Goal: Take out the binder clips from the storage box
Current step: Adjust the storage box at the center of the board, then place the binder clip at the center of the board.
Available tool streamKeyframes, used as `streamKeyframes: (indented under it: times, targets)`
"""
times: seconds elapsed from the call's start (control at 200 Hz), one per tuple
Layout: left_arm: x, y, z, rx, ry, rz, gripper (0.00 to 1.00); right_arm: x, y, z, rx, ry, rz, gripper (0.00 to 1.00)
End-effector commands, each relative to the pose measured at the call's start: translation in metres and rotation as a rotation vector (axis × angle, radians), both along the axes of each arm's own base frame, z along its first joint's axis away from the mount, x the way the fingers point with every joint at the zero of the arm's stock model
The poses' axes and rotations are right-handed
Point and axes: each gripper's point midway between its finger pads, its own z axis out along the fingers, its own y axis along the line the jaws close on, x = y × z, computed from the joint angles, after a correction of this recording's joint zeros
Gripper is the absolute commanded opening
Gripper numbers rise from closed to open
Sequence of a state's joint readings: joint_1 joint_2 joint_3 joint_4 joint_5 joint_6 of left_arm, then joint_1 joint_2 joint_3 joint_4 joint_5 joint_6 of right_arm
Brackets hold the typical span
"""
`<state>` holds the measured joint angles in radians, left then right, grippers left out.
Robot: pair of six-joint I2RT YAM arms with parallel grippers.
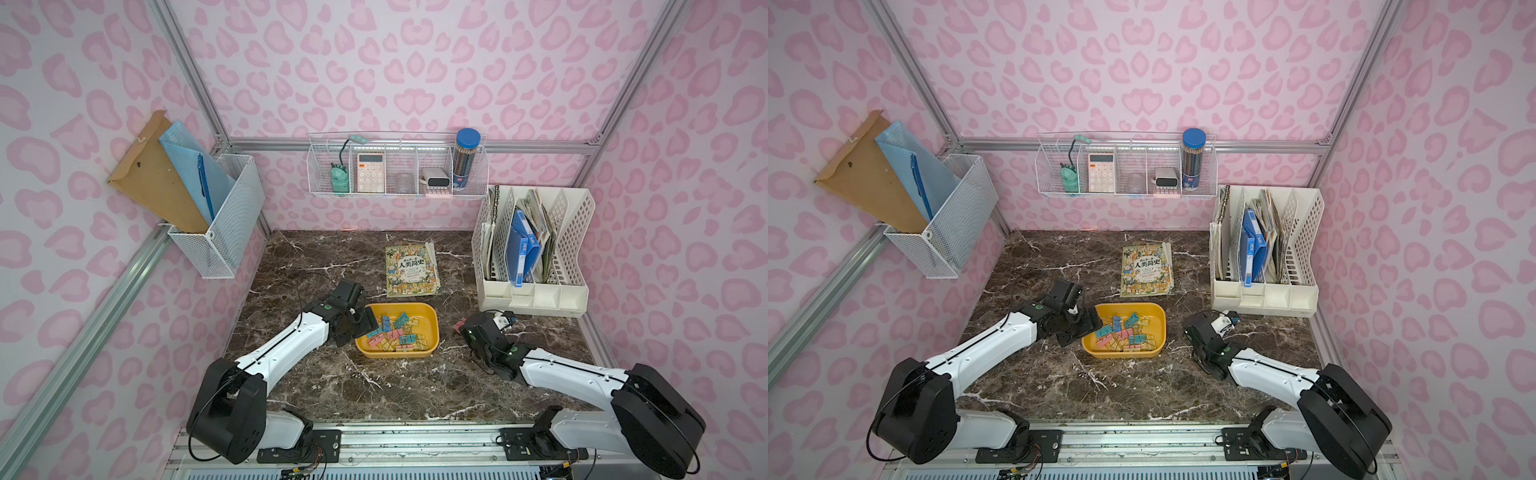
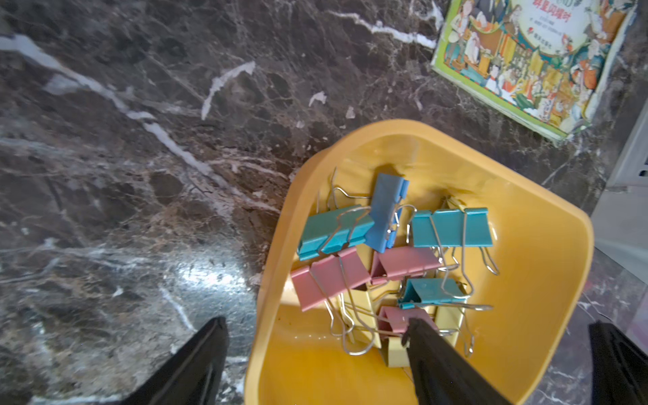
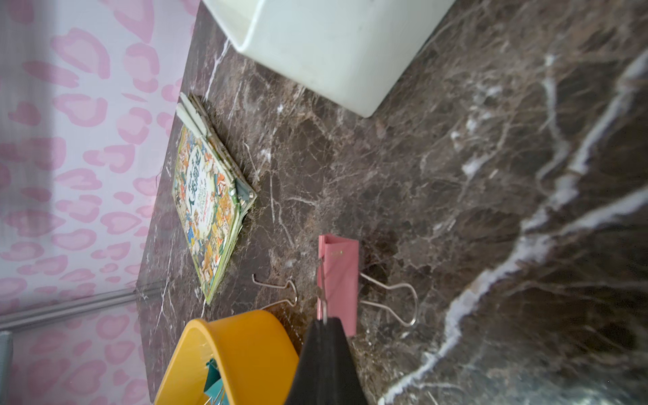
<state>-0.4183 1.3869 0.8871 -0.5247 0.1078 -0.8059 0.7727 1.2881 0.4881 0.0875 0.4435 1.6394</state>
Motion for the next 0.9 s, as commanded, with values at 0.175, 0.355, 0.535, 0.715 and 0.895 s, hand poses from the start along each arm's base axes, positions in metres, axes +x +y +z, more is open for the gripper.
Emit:
streamKeyframes:
  times: [0.175,0.355,0.535,0.715,0.895]
  targets:
    - [0.003,-0.028,0.003,-0.129,-0.008,-0.086,0.84,0.003,0.004,-0.012,0.117,0.029,-0.161,0.00]
    - [0.001,-0.020,0.010,-0.101,-0.029,-0.063,0.86,0.003,0.002,-0.018,0.108,0.043,-0.237,0.00]
    - [0.003,-0.017,0.026,-0.082,-0.072,-0.084,0.89,0.004,0.012,-0.022,0.123,0.065,-0.242,0.06]
    - [0.001,-0.007,0.038,-0.042,-0.116,-0.074,0.90,0.004,0.024,-0.021,0.122,0.081,-0.206,0.15]
    - [-0.003,0.005,0.042,0.003,-0.139,-0.058,0.90,0.002,0.033,-0.016,0.118,0.083,-0.138,0.32]
